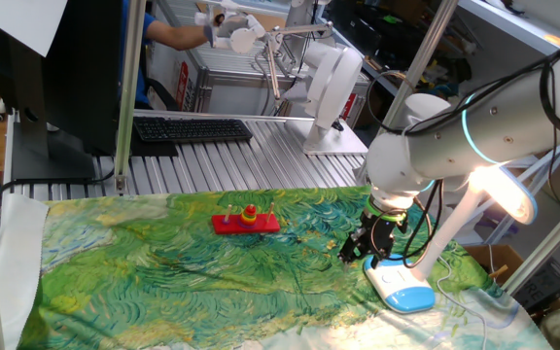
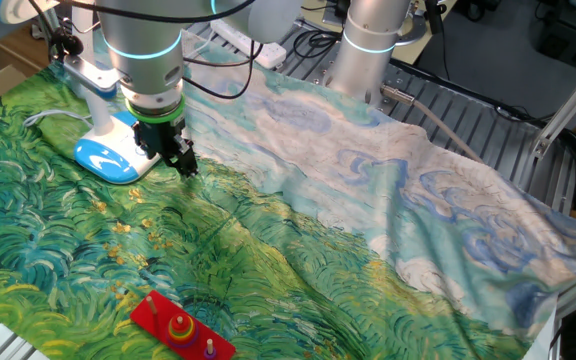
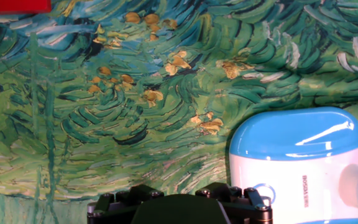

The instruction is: Turn off the desk lamp by pressing the button

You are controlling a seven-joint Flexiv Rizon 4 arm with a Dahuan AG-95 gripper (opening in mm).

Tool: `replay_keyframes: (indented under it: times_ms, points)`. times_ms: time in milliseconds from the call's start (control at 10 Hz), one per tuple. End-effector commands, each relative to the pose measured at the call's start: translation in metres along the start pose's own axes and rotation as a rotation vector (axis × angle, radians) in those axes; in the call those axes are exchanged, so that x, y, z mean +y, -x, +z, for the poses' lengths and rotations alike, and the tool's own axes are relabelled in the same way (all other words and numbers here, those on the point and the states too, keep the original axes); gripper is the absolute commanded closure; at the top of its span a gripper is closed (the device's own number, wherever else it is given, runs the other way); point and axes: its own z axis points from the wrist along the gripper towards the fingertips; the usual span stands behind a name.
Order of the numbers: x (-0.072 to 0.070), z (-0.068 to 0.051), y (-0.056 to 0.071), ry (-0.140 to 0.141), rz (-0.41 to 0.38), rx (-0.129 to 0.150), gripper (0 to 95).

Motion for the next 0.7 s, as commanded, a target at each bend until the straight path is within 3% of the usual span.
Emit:
replay_keyframes:
  times_ms: [100,300,500,600,700]
  points:
    - [0.0008,0.0003,0.0007,0.014,-0.029,0.006,38.0]
    - [0.0008,0.0003,0.0007,0.017,-0.004,0.006,38.0]
    - [0.0008,0.0003,0.0007,0.052,0.042,0.010,38.0]
    - [0.0008,0.0003,0.0007,0.094,0.055,0.012,38.0]
    - [0.0008,0.0003,0.0007,0.096,0.049,0.013,38.0]
